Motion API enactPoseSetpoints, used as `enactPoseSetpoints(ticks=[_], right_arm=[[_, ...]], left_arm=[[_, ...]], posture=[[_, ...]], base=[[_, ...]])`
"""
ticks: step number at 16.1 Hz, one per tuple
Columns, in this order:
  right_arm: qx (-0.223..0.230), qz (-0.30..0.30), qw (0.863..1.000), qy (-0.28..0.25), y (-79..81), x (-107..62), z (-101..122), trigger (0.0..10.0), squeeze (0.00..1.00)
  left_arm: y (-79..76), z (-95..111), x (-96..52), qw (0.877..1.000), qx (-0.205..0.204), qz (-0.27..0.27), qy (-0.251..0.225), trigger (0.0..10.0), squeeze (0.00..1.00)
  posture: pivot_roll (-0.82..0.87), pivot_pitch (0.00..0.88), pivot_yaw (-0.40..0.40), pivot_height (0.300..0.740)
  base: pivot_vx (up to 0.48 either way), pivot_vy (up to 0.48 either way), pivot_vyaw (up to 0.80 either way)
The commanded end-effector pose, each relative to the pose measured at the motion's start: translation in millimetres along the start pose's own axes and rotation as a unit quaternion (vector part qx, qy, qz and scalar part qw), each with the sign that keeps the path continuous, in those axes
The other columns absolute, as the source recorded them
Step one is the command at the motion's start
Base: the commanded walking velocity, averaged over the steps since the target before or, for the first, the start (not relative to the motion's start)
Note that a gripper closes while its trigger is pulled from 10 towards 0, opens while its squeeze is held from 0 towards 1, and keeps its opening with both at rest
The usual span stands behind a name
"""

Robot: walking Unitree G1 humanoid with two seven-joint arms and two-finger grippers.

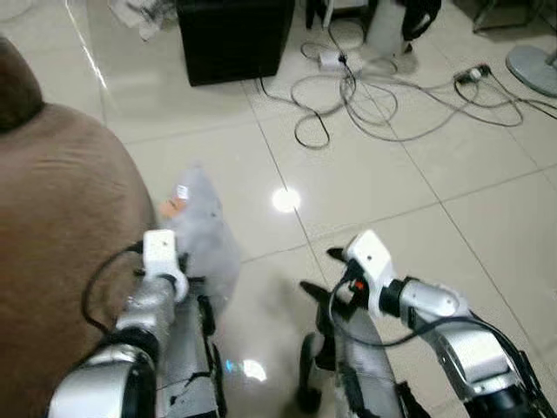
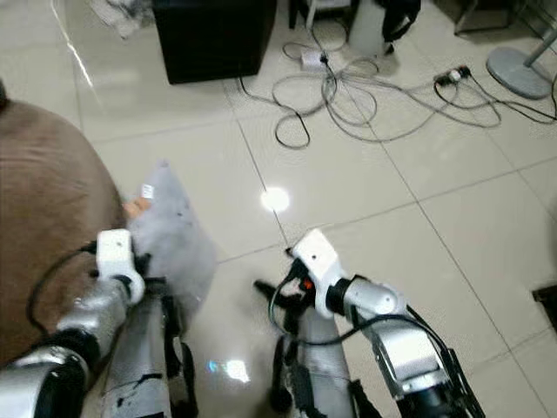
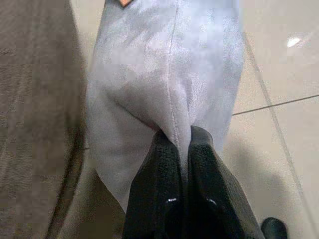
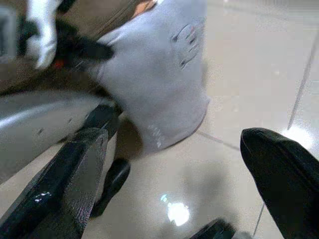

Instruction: Move the pillow to the sofa from floor

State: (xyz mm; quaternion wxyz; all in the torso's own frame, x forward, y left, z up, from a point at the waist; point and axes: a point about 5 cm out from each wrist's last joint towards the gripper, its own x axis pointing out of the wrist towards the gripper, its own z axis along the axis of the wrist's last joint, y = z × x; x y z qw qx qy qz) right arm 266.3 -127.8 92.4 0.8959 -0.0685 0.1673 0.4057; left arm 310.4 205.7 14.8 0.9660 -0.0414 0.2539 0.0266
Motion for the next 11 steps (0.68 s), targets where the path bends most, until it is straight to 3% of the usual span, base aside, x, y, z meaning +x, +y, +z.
enactPoseSetpoints(ticks=[1, 3, 6, 8, 11], right_arm=[[0.012, -0.035, 0.999, -0.002, -9.1, -2.0, -5.1, 10.0, 0.00], [0.027, -0.091, 0.995, -0.014, -22.0, 0.7, -3.9, 10.0, 0.00], [0.071, -0.190, 0.979, -0.040, -35.3, -8.9, -1.9, 10.0, 0.00], [0.086, -0.217, 0.971, -0.051, -34.2, -13.1, -3.5, 10.0, 0.00], [0.111, -0.264, 0.957, -0.057, -26.2, -22.6, -8.4, 10.0, 0.00]], left_arm=[[-8.1, -8.5, -1.8, 1.000, -0.002, -0.023, 0.000, 0.0, 0.00], [-19.8, -4.2, -1.3, 0.998, 0.000, -0.052, -0.024, 0.0, 0.00], [-41.5, 27.0, -5.4, 0.987, 0.010, -0.087, -0.132, 0.0, 0.00], [-48.0, 44.4, -13.8, 0.978, 0.014, -0.095, -0.184, 0.0, 0.00], [-57.6, 73.6, -39.9, 0.962, 0.011, -0.100, -0.253, 0.0, 0.00]], posture=[[-0.02, 0.119, -0.065, 0.576], [-0.02, 0.069, -0.036, 0.576], [-0.01, 0.000, 0.013, 0.576], [0.00, 0.000, 0.036, 0.576], [0.01, 0.000, 0.069, 0.576]], base=[[0.000, 0.000, 0.00], [0.000, 0.000, 0.00], [0.000, 0.000, 0.00], [0.000, 0.000, 0.00], [0.000, 0.000, 0.00]])
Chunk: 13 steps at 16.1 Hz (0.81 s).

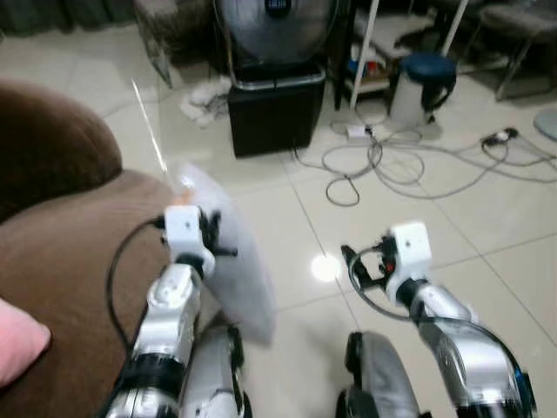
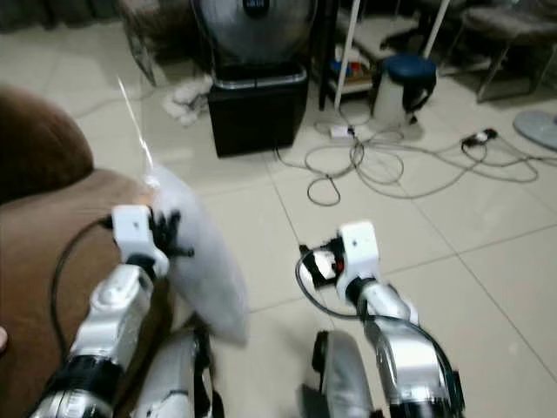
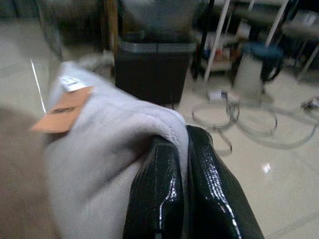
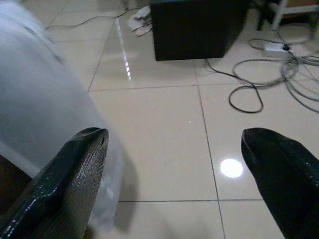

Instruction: Move the pillow to the sofa from floor

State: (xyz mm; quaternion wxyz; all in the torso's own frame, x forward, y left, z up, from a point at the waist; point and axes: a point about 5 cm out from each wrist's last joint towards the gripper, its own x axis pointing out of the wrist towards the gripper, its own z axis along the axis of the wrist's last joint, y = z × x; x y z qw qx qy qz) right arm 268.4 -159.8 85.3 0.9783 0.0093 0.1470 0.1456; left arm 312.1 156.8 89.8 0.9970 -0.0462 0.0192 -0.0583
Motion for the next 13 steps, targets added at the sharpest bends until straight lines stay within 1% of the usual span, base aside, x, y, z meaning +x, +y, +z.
enactPoseSetpoints(ticks=[1, 2, 3, 4, 5, 6, 7, 9, 10, 11, 13], right_arm=[[0.008, -0.024, 1.000, -0.018, -2.8, -3.4, 10.5, 10.0, 0.00], [0.009, -0.027, 0.999, -0.020, -2.6, -3.5, 11.7, 10.0, 0.00], [0.013, -0.050, 0.998, -0.022, -6.3, -0.4, 13.8, 10.0, 0.00], [0.015, -0.067, 0.998, -0.016, -9.1, 2.9, 13.1, 10.0, 0.00], [0.011, -0.081, 0.997, -0.008, -11.9, 5.6, 11.4, 10.0, 0.00], [0.011, -0.086, 0.996, -0.009, -12.7, 6.0, 11.8, 10.0, 0.00], [0.017, -0.096, 0.995, -0.015, -14.8, 6.8, 15.0, 10.0, 0.00], [0.024, -0.109, 0.993, -0.024, -18.3, 10.2, 21.0, 10.0, 0.00], [0.015, -0.100, 0.994, -0.029, -16.2, 16.7, 27.5, 10.0, 0.00], [0.014, -0.098, 0.995, -0.030, -15.4, 17.9, 28.8, 10.0, 0.00], [0.012, -0.085, 0.996, -0.033, -9.8, 25.4, 32.5, 10.0, 0.00]], left_arm=[[-5.0, 26.7, 0.1, 0.999, 0.004, -0.010, -0.040, 0.0, 0.00], [-4.8, 29.7, -0.5, 0.999, 0.008, -0.014, -0.044, 0.0, 0.00], [-6.2, 36.0, -2.5, 0.997, 0.044, -0.038, -0.045, 0.0, 0.00], [-6.8, 36.2, -4.9, 0.995, 0.070, -0.052, -0.039, 3.5, 0.00], [-4.6, 34.0, -6.0, 0.994, 0.097, -0.042, -0.021, 10.0, 0.00], [-4.1, 34.7, -7.4, 0.994, 0.101, -0.035, -0.016, 10.0, 0.00], [-4.6, 37.0, -9.9, 0.995, 0.092, -0.030, -0.008, 10.0, 0.00], [-4.9, 40.5, -9.8, 0.996, 0.092, -0.011, -0.014, 10.0, 0.00], [-4.8, 42.2, -4.8, 0.995, 0.095, 0.007, -0.018, 10.0, 0.00], [-4.6, 42.6, -3.7, 0.995, 0.098, 0.012, -0.018, 10.0, 0.00], [-5.9, 45.4, -3.1, 0.992, 0.122, -0.001, -0.017, 10.0, 0.00]], posture=[[0.00, 0.000, 0.077, 0.591], [0.00, 0.000, 0.077, 0.596], [0.01, 0.000, 0.071, 0.611], [0.01, 0.000, 0.071, 0.621], [0.00, 0.000, 0.077, 0.631], [-0.01, 0.000, 0.087, 0.636], [-0.02, 0.000, 0.091, 0.646], [-0.02, 0.000, 0.089, 0.661], [-0.02, 0.000, 0.082, 0.676], [-0.02, 0.000, 0.082, 0.681], [0.01, 0.000, 0.059, 0.706]], base=[[0.000, 0.000, 0.00], [0.000, 0.000, 0.00], [0.000, 0.000, 0.00], [0.000, 0.000, 0.00], [0.000, 0.000, 0.00], [0.000, 0.000, 0.00], [0.000, 0.000, 0.00], [0.000, 0.000, 0.00], [0.000, 0.000, 0.00], [0.000, 0.000, 0.00], [0.000, 0.000, 0.00]])
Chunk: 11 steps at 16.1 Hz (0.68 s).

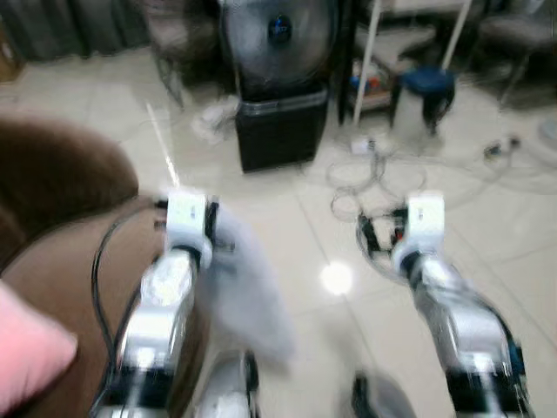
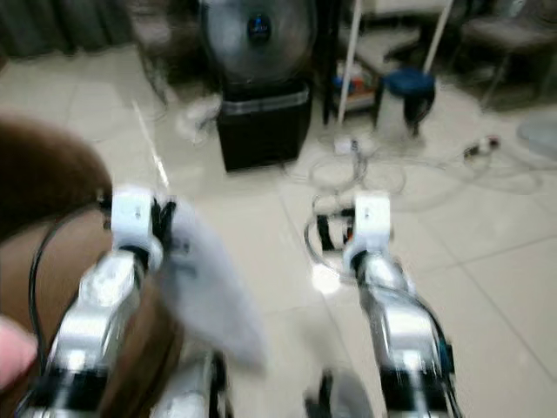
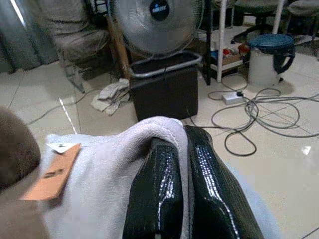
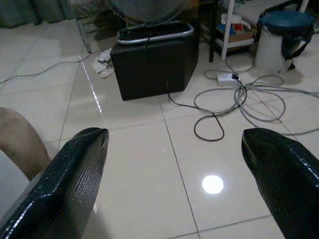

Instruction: Move the pillow to the sofa from floor

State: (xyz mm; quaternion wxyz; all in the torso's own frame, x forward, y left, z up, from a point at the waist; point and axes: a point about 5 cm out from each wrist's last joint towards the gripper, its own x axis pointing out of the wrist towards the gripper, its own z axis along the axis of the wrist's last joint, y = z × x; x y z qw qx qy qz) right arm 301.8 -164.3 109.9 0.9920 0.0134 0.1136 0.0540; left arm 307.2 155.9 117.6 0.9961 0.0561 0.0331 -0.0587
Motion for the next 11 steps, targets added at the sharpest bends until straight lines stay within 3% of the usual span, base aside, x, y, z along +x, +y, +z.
enactPoseSetpoints(ticks=[1, 5, 11], right_arm=[[-0.003, 0.010, 1.000, 0.006, 5.4, 4.3, -2.3, 10.0, 0.00], [-0.008, 0.030, 1.000, 0.003, 17.0, 7.9, 0.5, 10.0, 0.00], [-0.020, 0.027, 0.999, -0.011, 10.9, 11.8, 10.0, 10.0, 0.00]], left_arm=[[2.3, 17.6, 0.7, 0.999, 0.031, 0.000, -0.037, 10.0, 0.00], [1.3, 15.5, -2.5, 0.998, 0.042, -0.001, -0.037, 10.0, 0.00], [3.4, 20.6, 2.4, 0.997, 0.054, 0.007, -0.046, 10.0, 0.00]], posture=[[0.02, 0.000, 0.055, 0.711], [0.03, 0.000, 0.042, 0.740], [0.03, 0.000, 0.036, 0.740]], base=[[0.000, 0.000, 0.00], [0.000, 0.000, 0.00], [0.000, 0.000, 0.00]])
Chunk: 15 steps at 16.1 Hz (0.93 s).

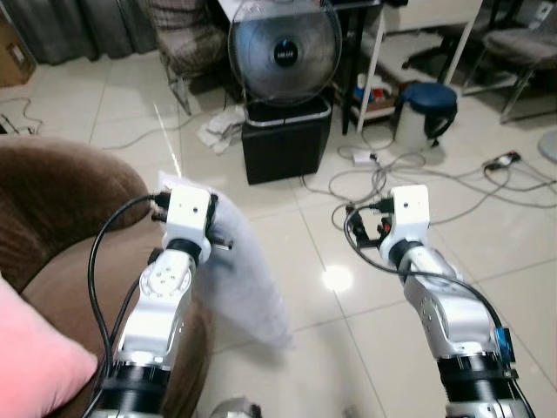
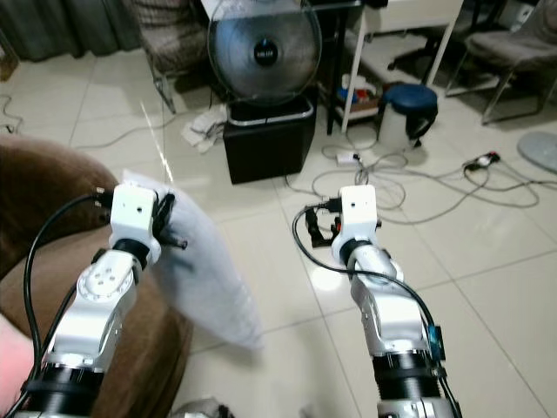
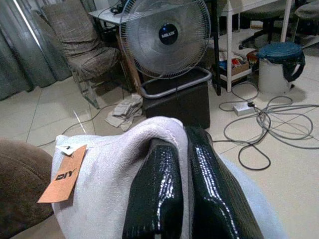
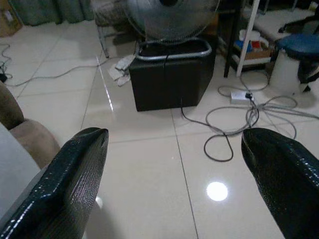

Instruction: Move the pillow to the sofa from floor

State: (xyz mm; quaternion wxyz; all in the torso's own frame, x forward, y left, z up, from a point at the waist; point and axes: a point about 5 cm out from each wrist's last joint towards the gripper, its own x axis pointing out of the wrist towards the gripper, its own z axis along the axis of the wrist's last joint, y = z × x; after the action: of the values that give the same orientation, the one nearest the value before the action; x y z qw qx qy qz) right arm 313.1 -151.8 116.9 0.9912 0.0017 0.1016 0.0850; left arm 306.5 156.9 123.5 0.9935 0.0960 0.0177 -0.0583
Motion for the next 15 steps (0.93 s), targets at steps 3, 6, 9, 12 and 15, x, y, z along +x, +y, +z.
enactPoseSetpoints(ticks=[3, 6, 9, 12, 15], right_arm=[[-0.002, -0.003, 1.000, -0.026, 1.0, 4.6, 8.8, 10.0, 0.00], [-0.031, 0.014, 0.999, -0.025, 4.5, 5.3, 8.7, 10.0, 0.00], [-0.023, 0.012, 0.999, -0.025, 5.1, 7.0, 7.0, 10.0, 0.00], [-0.022, 0.008, 0.999, -0.025, 3.7, 7.4, 6.4, 10.0, 0.00], [-0.023, 0.006, 0.999, -0.025, 3.3, 8.3, 6.4, 10.0, 0.00]], left_arm=[[3.1, 16.8, 4.9, 0.999, 0.025, 0.009, -0.039, 10.0, 0.00], [1.0, 18.0, 5.7, 0.999, 0.032, 0.004, -0.041, 10.0, 0.00], [2.0, 18.5, 7.0, 0.999, 0.035, 0.004, -0.040, 10.0, 0.00], [2.7, 17.8, 7.6, 0.999, 0.036, 0.005, -0.036, 10.0, 0.00], [3.0, 16.6, 8.0, 0.999, 0.038, 0.006, -0.033, 10.0, 0.00]], posture=[[0.04, 0.000, 0.029, 0.740], [0.04, 0.000, 0.027, 0.740], [0.04, 0.000, 0.031, 0.740], [0.04, 0.000, 0.035, 0.740], [0.04, 0.000, 0.036, 0.740]], base=[[0.000, 0.000, 0.00], [0.000, -0.260, 0.00], [0.000, -0.441, 0.80], [0.000, -0.439, 0.80], [0.000, -0.442, 0.80]])
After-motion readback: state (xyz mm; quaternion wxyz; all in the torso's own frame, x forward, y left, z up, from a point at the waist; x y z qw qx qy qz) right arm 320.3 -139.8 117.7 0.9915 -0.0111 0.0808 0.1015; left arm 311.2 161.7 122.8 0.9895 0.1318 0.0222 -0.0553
